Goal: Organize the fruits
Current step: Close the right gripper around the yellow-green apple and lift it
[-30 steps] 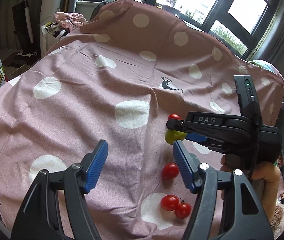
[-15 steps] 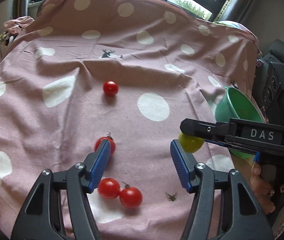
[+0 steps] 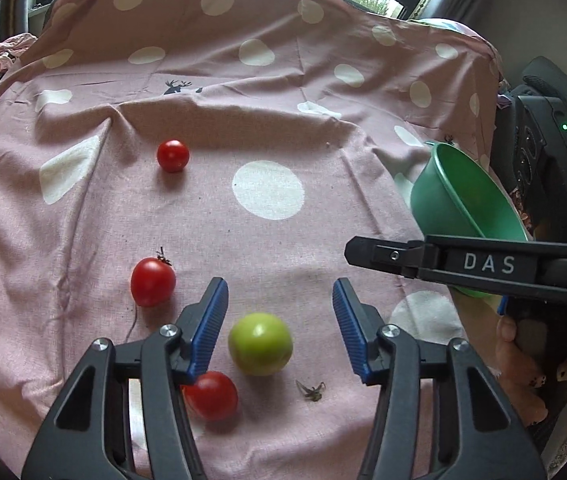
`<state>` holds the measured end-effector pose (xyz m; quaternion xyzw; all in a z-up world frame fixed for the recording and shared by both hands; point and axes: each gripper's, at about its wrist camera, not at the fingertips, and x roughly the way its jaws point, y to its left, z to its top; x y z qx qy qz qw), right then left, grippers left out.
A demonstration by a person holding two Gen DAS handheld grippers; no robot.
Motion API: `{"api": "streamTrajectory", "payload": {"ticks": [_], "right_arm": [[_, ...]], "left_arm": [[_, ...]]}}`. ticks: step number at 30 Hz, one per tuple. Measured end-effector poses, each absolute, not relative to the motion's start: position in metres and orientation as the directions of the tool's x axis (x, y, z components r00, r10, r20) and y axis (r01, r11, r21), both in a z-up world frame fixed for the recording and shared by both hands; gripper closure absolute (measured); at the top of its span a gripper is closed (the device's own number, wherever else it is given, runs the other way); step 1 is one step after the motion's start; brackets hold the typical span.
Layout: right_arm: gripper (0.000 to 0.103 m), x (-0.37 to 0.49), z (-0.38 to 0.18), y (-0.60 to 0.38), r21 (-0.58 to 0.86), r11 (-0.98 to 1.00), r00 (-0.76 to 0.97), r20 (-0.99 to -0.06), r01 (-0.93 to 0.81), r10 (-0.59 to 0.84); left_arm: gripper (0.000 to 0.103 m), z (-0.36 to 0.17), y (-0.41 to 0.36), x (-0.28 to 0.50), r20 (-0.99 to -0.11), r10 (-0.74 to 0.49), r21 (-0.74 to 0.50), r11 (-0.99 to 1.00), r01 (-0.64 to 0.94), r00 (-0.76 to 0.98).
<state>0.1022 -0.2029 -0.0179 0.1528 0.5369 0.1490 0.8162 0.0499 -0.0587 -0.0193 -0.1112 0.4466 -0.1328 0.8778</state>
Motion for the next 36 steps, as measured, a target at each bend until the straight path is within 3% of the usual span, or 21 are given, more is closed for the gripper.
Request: {"api": "streamTrajectory", "payload": {"ticks": [4, 6, 8, 10, 18, 34, 36], "right_arm": [[0.080, 0.105, -0.019, -0.202, 0.412, 0.906, 0.379, -0.827, -0.095, 0.416], [0.080, 0.105, -0.016, -0.197, 0.416, 0.900, 0.386, -0.815, -0.126, 0.431], [0.075, 0.106, -0.016, -0.192, 0.434, 0.888, 0.379, -0.805, -0.149, 0.457], [0.068, 0.106, -0.017, -0.187, 0.438, 0.886, 0.366, -0.808, -0.152, 0.462], [0.058, 0.095, -0.026, -0.153, 0.464, 0.852, 0.275, -0.810, -0.241, 0.519], [0.057, 0.084, -0.051, -0.117, 0.521, 0.805, 0.140, -0.808, -0.284, 0.572], [0.064, 0.083, -0.050, -0.116, 0.526, 0.796, 0.138, -0.802, -0.298, 0.582]], "left_arm": [[0.054, -0.015, -0.039, 0.050, -0.754, -0.313, -0.332, 0.940, 0.077, 0.578], [0.061, -0.012, -0.028, 0.050, -0.752, -0.302, -0.342, 0.939, 0.045, 0.585], [0.063, -0.010, -0.013, 0.050, -0.762, -0.280, -0.344, 0.939, 0.002, 0.583], [0.063, -0.005, 0.005, 0.046, -0.761, -0.253, -0.350, 0.935, -0.050, 0.597], [0.063, 0.002, 0.050, 0.035, -0.761, -0.200, -0.376, 0.911, -0.168, 0.617], [0.063, -0.001, 0.041, 0.039, -0.779, -0.202, -0.348, 0.927, -0.141, 0.594], [0.063, -0.003, 0.040, 0.039, -0.783, -0.203, -0.343, 0.929, -0.136, 0.588]]}}
